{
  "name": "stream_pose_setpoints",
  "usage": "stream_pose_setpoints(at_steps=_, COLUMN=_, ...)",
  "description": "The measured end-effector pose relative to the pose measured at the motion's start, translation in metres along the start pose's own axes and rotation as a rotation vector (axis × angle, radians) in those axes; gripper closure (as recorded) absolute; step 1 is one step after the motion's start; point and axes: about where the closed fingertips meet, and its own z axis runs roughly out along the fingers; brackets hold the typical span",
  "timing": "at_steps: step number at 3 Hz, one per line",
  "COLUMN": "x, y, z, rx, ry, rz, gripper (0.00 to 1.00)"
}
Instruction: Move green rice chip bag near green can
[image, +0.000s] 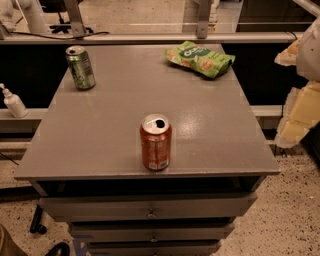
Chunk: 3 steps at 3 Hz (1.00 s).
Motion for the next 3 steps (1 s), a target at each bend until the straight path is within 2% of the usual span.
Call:
stream_pose_setpoints(at_steps=2, x=-0.001, y=-0.003, z=0.003, rx=0.007, ry=-0.017, rz=0.010, gripper=0.00)
stream_pose_setpoints(at_steps=3, x=-0.005, y=-0.020, z=0.032, rx=0.023, ry=-0.075, rz=0.014, gripper=0.00)
